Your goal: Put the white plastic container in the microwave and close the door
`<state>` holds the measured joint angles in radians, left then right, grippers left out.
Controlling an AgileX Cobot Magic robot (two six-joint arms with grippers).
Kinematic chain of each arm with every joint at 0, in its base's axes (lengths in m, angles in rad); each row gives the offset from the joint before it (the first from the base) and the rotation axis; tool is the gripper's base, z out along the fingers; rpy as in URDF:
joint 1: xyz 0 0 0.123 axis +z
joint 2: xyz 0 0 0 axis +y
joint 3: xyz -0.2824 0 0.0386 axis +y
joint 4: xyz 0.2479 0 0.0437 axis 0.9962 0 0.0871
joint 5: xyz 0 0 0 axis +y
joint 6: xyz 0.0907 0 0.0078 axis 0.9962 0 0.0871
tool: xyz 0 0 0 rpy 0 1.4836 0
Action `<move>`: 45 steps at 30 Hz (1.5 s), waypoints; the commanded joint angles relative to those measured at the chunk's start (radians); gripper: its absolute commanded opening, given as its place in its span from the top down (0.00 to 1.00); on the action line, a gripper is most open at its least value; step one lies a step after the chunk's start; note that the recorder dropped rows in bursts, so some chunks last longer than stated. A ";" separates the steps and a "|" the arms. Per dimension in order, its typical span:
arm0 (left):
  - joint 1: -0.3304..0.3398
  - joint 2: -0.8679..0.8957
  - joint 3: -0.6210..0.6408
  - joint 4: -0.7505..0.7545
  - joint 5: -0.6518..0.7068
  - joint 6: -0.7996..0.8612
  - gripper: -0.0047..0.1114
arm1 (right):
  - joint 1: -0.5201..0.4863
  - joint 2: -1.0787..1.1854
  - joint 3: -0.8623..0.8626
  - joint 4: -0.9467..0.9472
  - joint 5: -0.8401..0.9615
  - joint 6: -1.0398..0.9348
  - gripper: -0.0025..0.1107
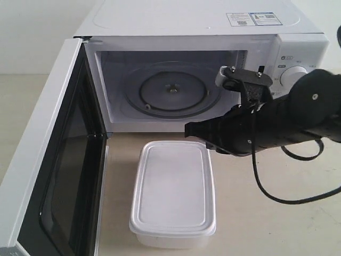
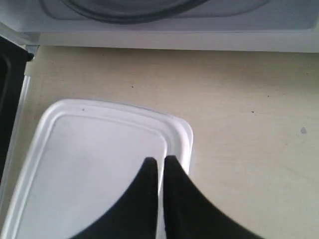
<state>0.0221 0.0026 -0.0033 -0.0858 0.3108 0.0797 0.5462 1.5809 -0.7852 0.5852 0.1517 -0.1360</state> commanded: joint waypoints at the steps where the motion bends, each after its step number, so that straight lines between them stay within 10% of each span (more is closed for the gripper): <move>1: 0.003 -0.003 0.003 0.000 -0.005 -0.006 0.92 | -0.023 -0.107 -0.003 -0.419 0.106 0.408 0.98; 8: 0.003 -0.003 0.003 0.000 -0.005 -0.006 0.92 | -0.121 -0.256 0.015 -0.556 0.292 0.471 0.98; 21: 0.003 -0.003 0.003 0.000 -0.005 -0.006 0.92 | -0.125 -0.325 0.463 -0.516 -0.152 0.617 0.98; 35: 0.003 -0.003 0.003 0.000 -0.005 -0.006 0.92 | -0.068 -0.260 0.555 -0.720 -0.645 0.904 0.98; 45: 0.003 -0.003 0.003 0.000 -0.005 -0.006 0.92 | -0.325 0.058 0.535 -1.449 -1.118 1.567 0.96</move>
<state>0.0221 0.0026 -0.0033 -0.0858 0.3108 0.0797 0.2702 1.6377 -0.2412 -0.7900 -0.9082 1.4005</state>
